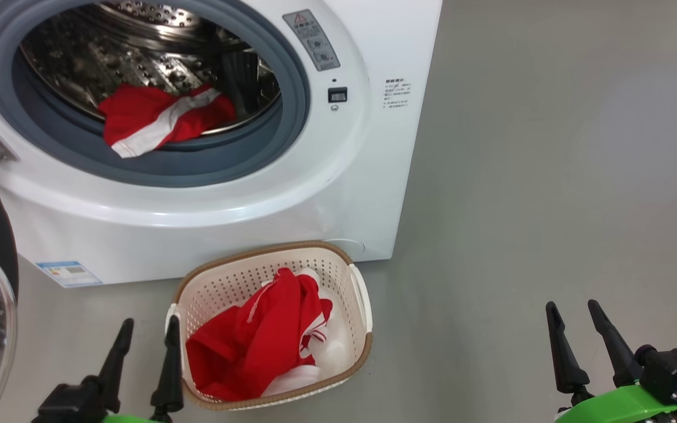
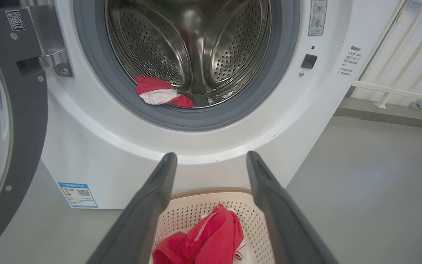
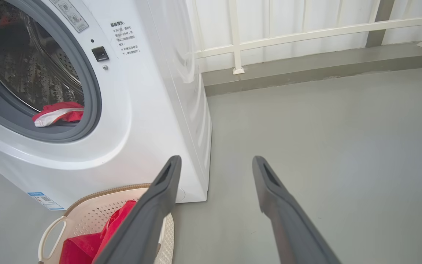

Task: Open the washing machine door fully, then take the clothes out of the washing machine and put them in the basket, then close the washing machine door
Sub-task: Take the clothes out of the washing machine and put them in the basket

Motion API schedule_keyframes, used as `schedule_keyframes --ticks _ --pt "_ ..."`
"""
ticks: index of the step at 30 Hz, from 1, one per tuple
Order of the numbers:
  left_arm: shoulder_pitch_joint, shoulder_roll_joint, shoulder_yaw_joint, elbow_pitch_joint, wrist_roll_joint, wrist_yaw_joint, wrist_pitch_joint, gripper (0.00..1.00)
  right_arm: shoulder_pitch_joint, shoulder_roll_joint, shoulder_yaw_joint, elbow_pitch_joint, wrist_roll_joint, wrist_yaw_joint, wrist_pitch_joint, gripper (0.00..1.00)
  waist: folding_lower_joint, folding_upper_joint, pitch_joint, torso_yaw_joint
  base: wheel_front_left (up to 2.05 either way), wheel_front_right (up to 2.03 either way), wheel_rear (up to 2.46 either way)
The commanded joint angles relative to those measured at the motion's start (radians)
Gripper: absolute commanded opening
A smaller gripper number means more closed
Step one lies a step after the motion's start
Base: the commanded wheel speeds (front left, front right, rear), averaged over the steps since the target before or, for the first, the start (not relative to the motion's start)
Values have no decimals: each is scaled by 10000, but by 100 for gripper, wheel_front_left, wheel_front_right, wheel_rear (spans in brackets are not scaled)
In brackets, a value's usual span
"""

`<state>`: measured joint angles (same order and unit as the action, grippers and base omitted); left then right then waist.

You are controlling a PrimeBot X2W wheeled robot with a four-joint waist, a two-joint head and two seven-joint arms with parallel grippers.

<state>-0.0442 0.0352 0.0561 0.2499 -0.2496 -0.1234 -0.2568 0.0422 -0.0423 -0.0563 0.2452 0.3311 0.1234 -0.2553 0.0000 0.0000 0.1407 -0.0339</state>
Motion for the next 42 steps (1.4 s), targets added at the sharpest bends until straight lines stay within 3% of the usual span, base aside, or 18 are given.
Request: schedule_keyframes --ticks 1,10,18,27,42 --pt "-420 150 187 -107 -41 54 -49 100 -186 -91 203 -269 -195 73 -65 100 0 0 151 27 0 0 0" --pt "-2335 150 -351 777 596 53 -49 100 -779 -84 317 -392 -150 73 -65 100 0 0 1324 155 0 0 0" --pt "-4930 222 -161 1800 1490 115 -49 100 -1651 -81 488 -493 -3 73 -65 100 0 0 2748 34 0 0 0" --pt "-7854 782 -69 3407 2291 688 -49 100 -2578 -81 744 -559 149 73 -65 100 0 0 4064 -237 0 0 0" --pt "-11350 2035 -672 6587 3272 1564 -49 100 -3342 -80 1292 -603 756 73 -65 100 0 0 5130 -998 0 0 0"
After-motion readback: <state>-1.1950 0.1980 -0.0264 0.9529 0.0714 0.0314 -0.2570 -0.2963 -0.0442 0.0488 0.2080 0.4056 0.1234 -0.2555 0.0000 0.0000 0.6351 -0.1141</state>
